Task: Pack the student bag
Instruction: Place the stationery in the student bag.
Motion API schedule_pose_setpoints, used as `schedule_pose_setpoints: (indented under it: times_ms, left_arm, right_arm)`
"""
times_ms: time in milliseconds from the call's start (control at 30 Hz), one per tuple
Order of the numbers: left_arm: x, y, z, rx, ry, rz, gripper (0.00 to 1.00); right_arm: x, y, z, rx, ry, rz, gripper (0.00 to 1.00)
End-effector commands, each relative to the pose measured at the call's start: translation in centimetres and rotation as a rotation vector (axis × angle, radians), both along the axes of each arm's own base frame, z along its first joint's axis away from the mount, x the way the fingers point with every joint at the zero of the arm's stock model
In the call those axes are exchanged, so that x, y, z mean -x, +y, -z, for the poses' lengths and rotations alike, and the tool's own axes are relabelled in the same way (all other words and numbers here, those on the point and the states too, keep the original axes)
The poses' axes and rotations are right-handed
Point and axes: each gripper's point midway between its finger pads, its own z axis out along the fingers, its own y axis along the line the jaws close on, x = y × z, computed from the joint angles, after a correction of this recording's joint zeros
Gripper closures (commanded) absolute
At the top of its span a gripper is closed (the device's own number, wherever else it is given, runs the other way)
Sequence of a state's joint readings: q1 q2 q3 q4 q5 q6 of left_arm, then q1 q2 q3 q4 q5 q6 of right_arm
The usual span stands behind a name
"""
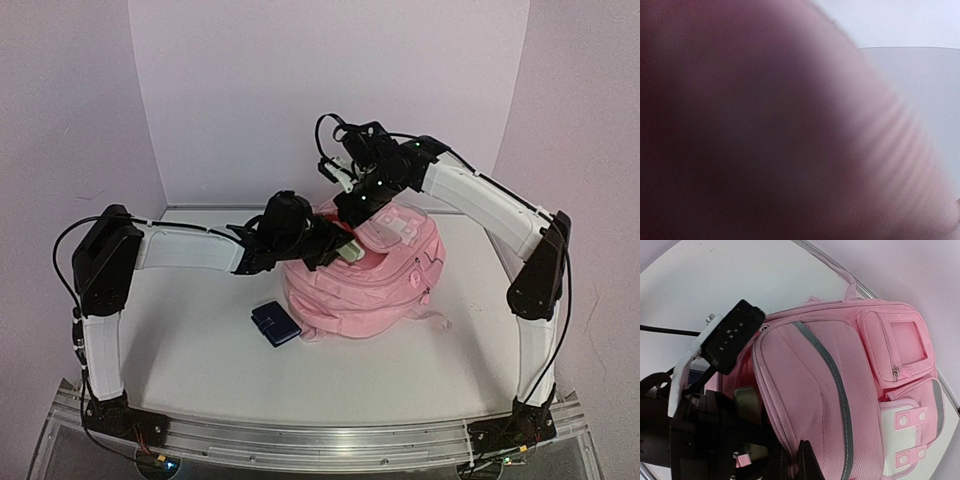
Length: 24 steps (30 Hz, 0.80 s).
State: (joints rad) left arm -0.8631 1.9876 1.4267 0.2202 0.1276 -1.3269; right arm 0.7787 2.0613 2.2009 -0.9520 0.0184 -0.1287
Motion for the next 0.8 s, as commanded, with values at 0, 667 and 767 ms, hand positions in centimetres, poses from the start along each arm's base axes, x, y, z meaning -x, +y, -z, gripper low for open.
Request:
schedule_pose_setpoints:
  times_ms: [0,667,767]
  left_arm:
    - [-4.7,-1.3,-4.9,0.159,-0.130,0.010,0.80]
    - [-0.5,2.6,-2.2,-0.043,0.086,-0.086,0.11]
    - [0.1,2.8,-2.8,-0.092,0.073,-0.076,0.18]
  right_arm:
    - [0.3,2.6,-7.2,-0.237,-0.106,-0.044,1.00]
    - [-0.5,2.0,-7.3,-0.188,-0.153,-0.029,1.00]
    - [-0.6,2.0,-7.5,-0.186,-0.162,-0.028,1.00]
